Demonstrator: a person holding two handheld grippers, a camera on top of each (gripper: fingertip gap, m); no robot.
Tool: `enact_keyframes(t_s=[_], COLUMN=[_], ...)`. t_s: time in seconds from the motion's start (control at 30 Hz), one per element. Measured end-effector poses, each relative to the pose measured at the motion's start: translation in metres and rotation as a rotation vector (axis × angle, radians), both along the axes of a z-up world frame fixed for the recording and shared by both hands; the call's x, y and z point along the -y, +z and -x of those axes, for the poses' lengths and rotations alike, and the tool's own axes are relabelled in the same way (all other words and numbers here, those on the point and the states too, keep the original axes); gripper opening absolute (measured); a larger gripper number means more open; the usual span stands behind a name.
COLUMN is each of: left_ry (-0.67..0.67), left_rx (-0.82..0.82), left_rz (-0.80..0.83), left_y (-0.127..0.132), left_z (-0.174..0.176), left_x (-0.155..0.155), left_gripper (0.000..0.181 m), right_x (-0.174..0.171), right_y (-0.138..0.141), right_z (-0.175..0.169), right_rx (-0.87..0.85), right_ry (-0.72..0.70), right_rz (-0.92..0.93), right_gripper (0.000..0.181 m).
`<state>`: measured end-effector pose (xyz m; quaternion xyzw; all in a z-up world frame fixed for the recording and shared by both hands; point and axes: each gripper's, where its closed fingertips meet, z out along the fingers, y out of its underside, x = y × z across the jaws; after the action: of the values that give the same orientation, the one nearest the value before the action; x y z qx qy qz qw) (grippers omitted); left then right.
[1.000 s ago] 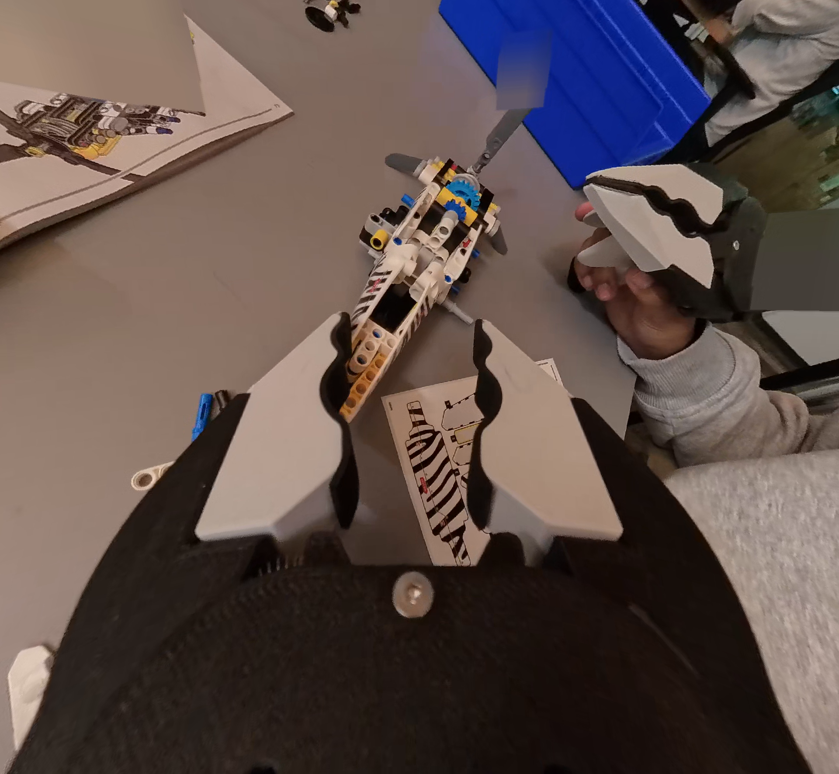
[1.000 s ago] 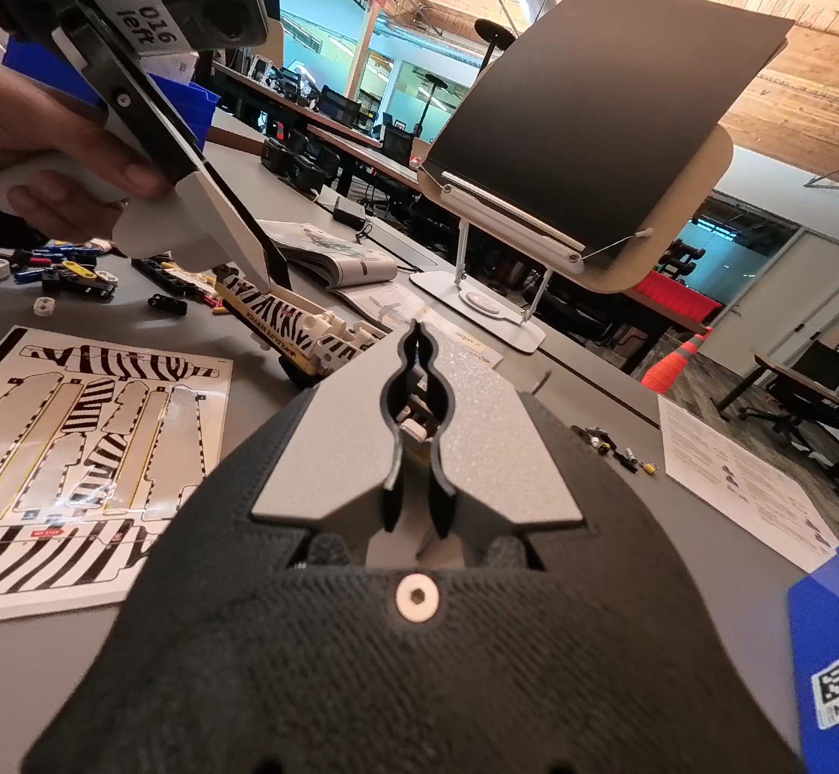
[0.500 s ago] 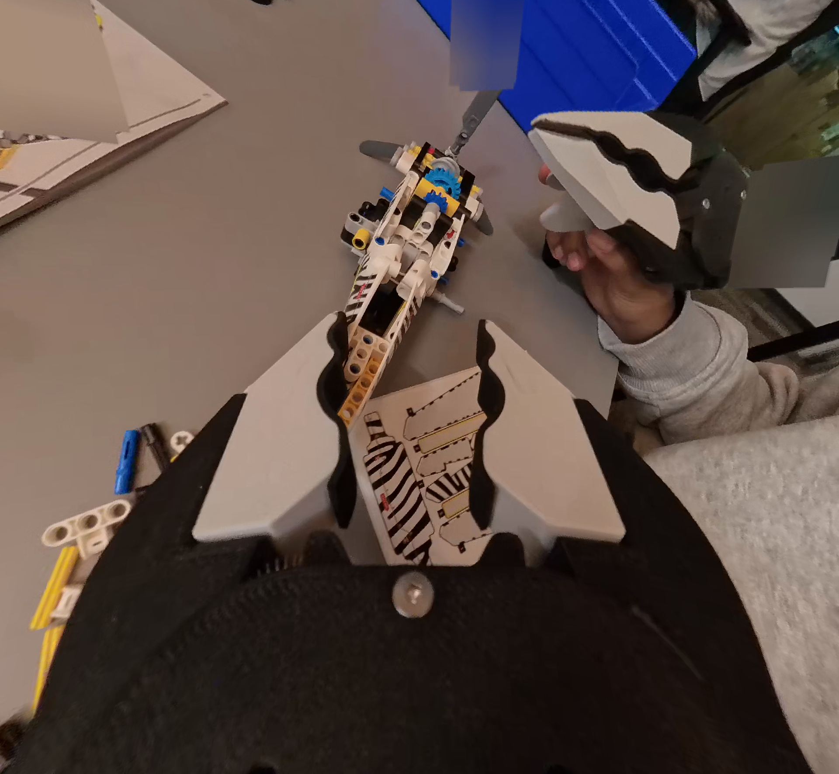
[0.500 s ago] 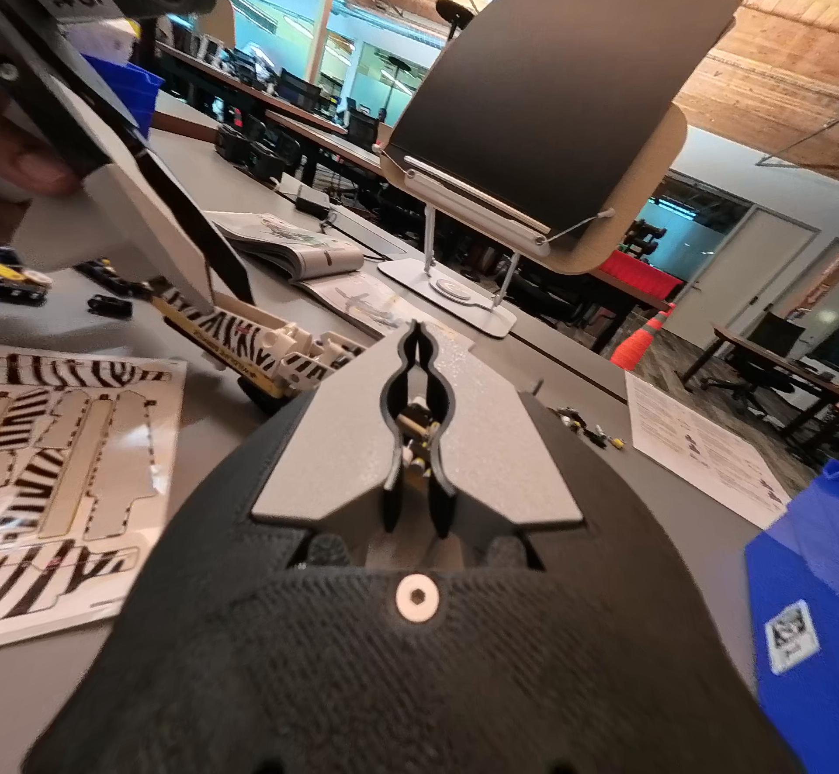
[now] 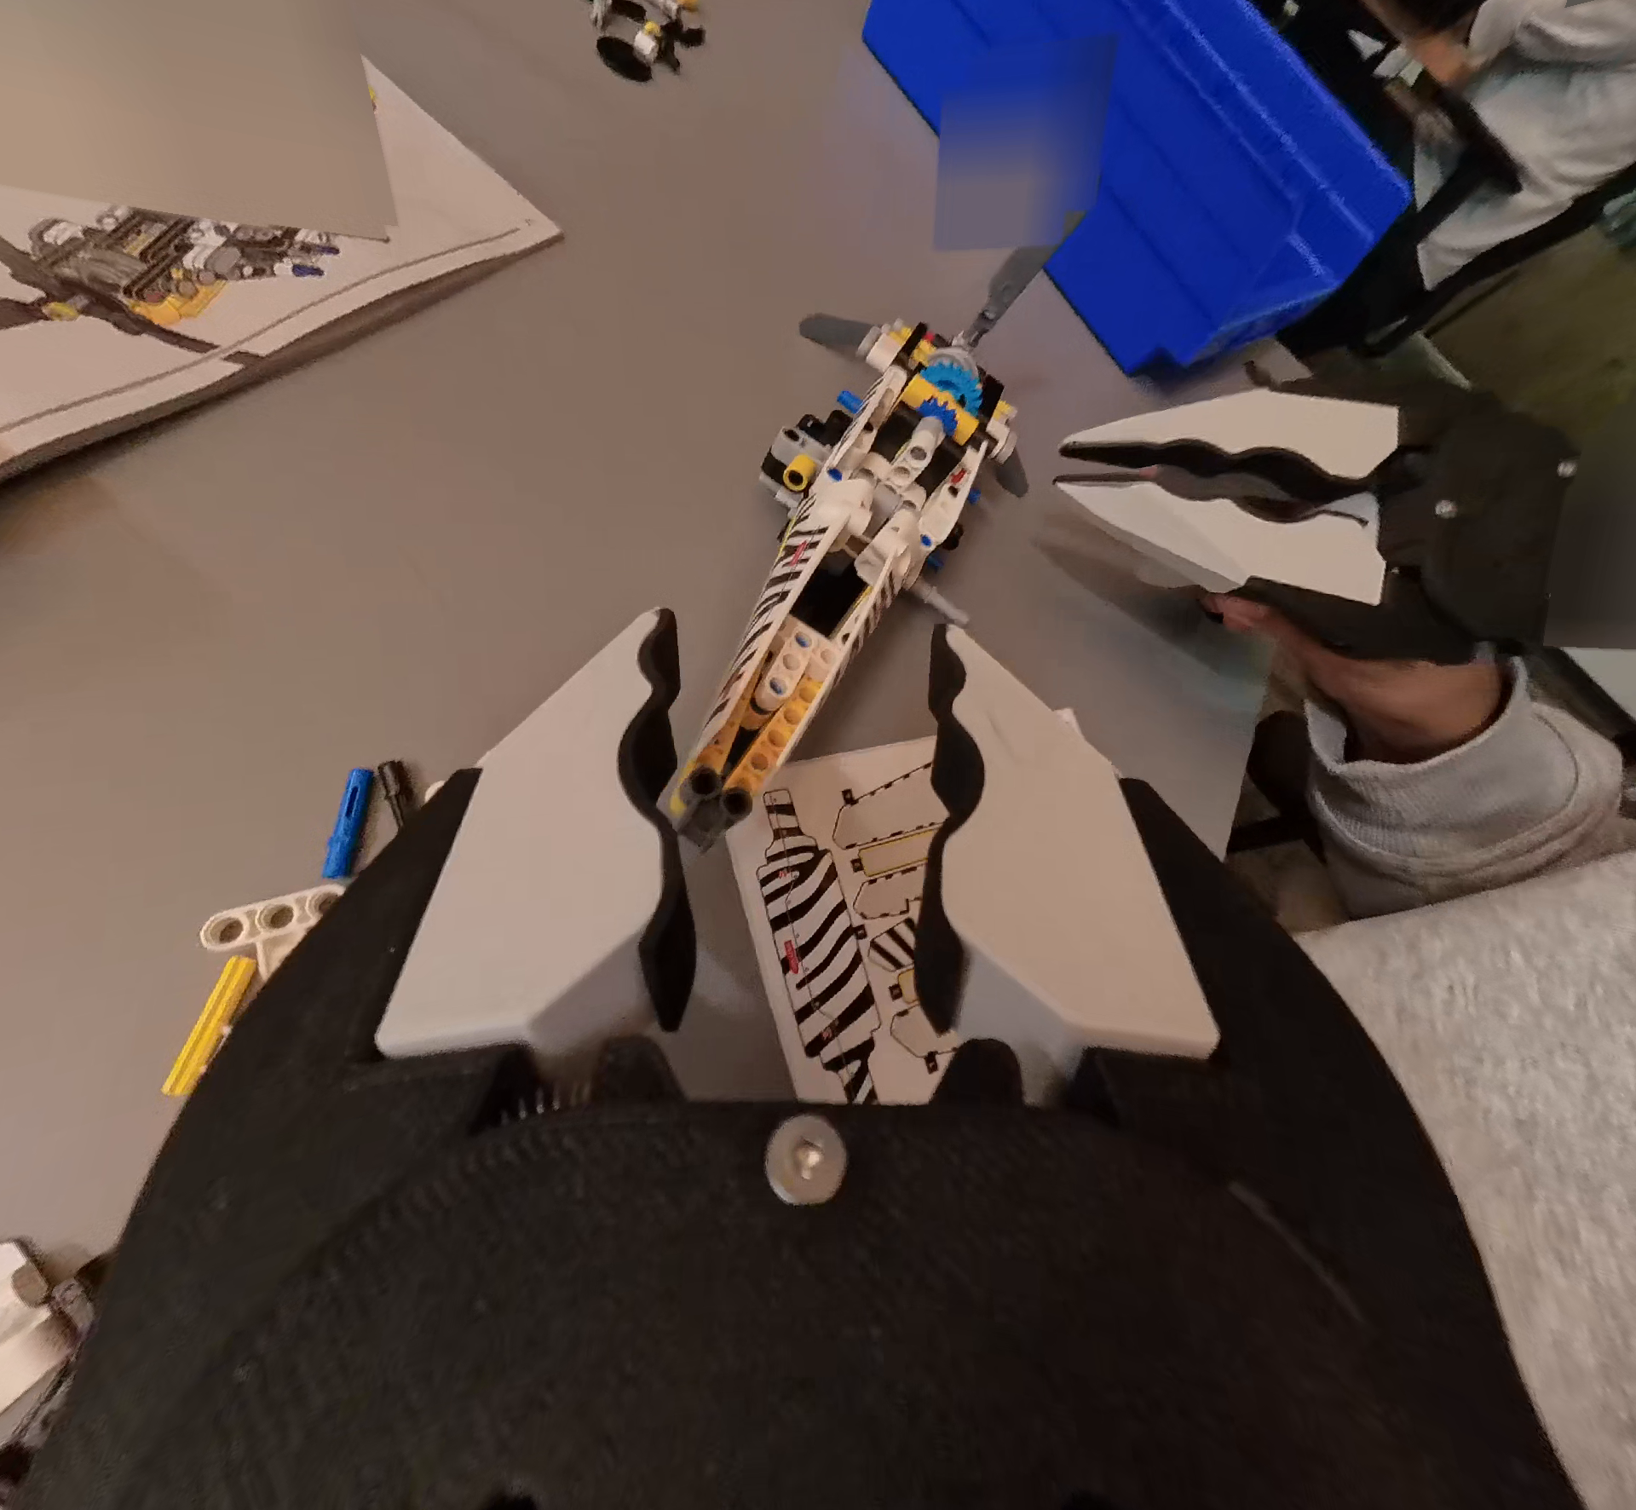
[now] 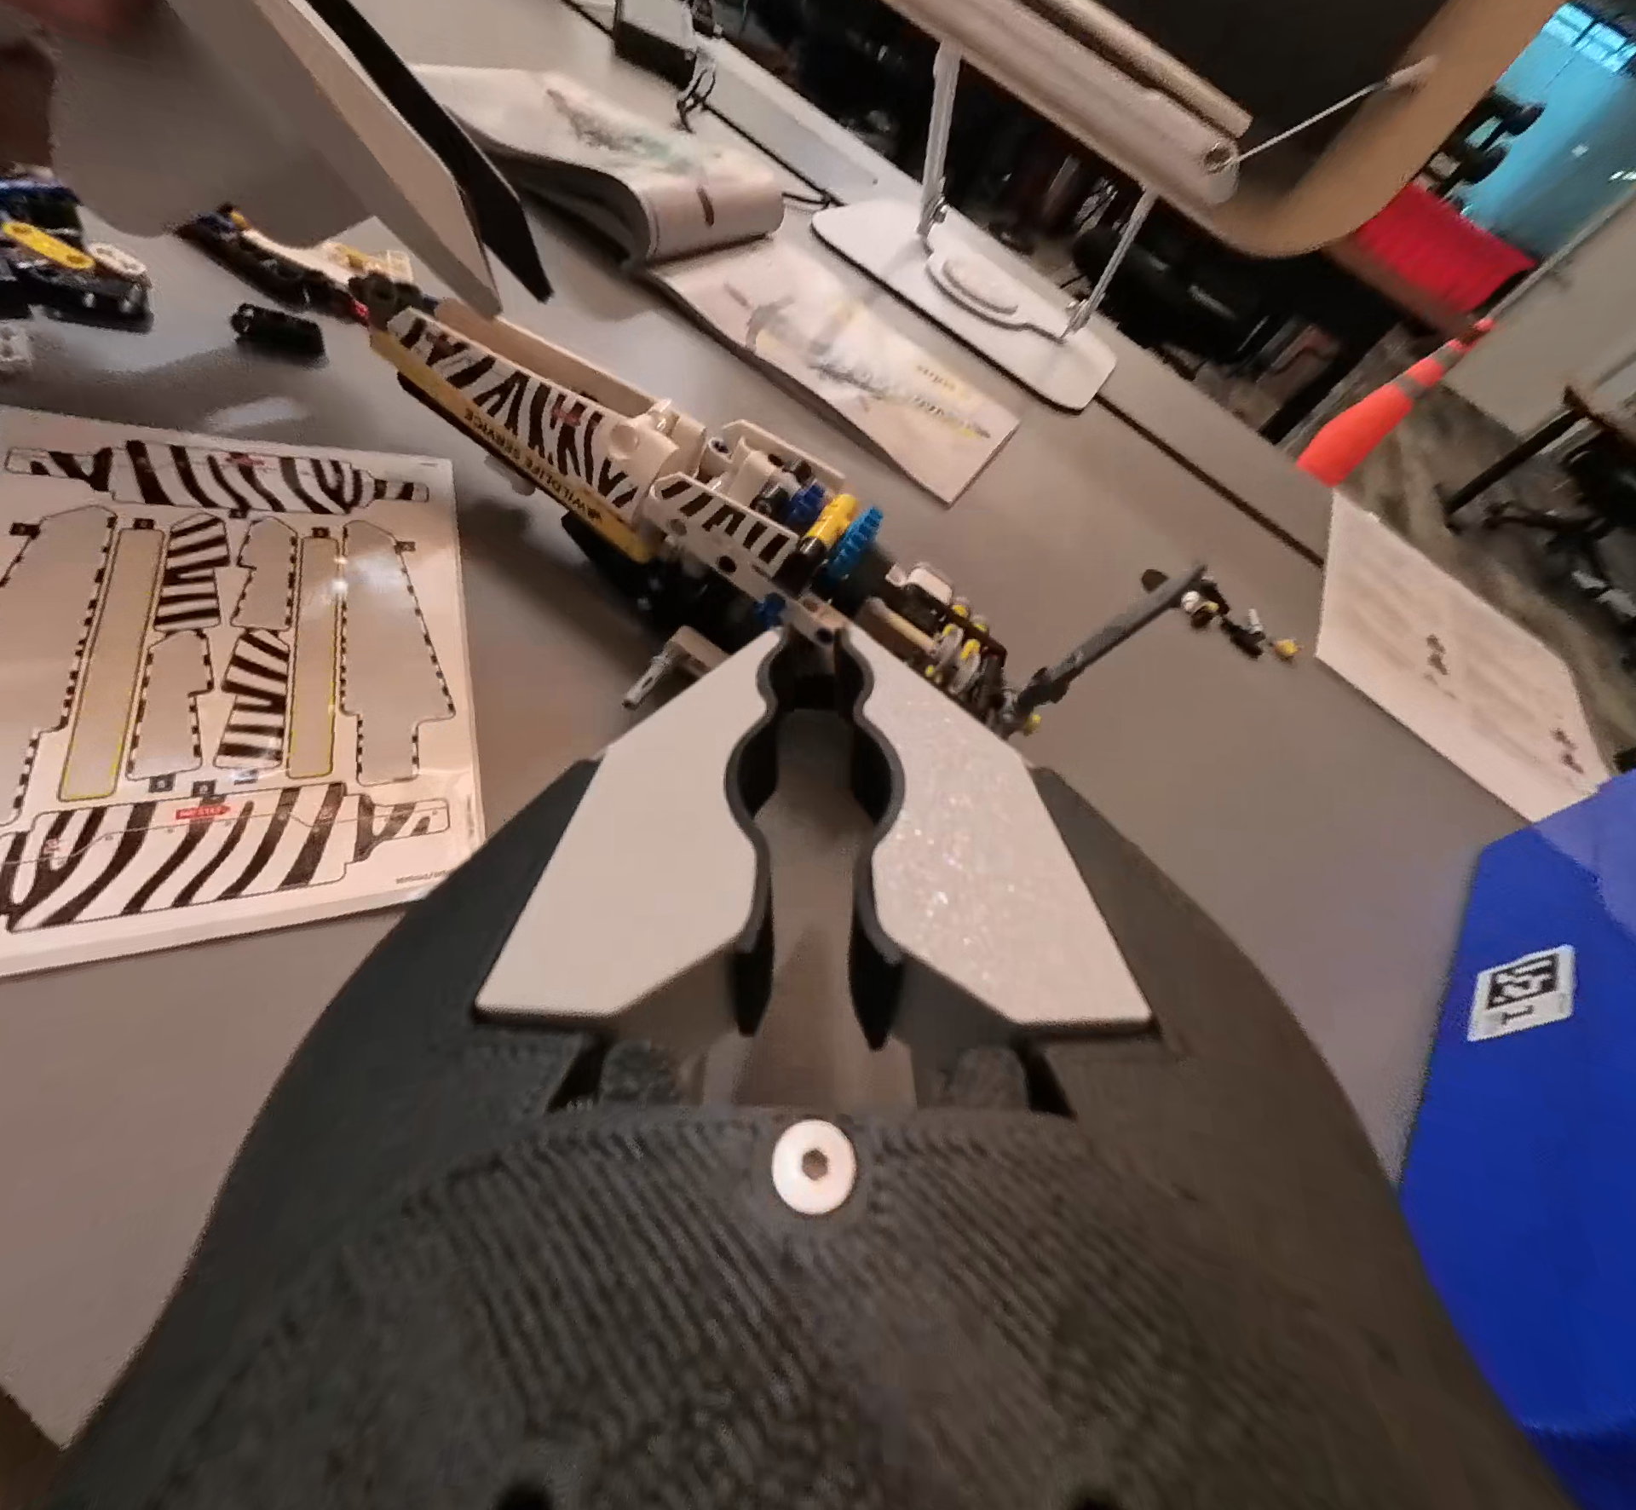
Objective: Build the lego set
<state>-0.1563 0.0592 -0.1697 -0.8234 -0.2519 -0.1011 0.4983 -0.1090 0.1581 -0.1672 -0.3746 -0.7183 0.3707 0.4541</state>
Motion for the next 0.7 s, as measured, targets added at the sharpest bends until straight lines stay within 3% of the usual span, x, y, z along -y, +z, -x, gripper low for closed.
enact_keyframes(t_s=[0.43,0.7], left_ry=[-0.052,-0.150], left_rx=[-0.002,0.062], left_rz=[0.037,0.005], left_y=[-0.009,-0.005], left_z=[-0.013,-0.038], left_x=[-0.001,-0.020], left_gripper=[0.055,0.049], right_x=[-0.022,-0.039], right_y=[-0.019,-0.021], right_z=[0.017,0.056], right_rx=[0.113,0.141], right_ry=[-0.070,-0.054], right_rz=[-0.010,-0.091], right_gripper=[0.009,0.011])
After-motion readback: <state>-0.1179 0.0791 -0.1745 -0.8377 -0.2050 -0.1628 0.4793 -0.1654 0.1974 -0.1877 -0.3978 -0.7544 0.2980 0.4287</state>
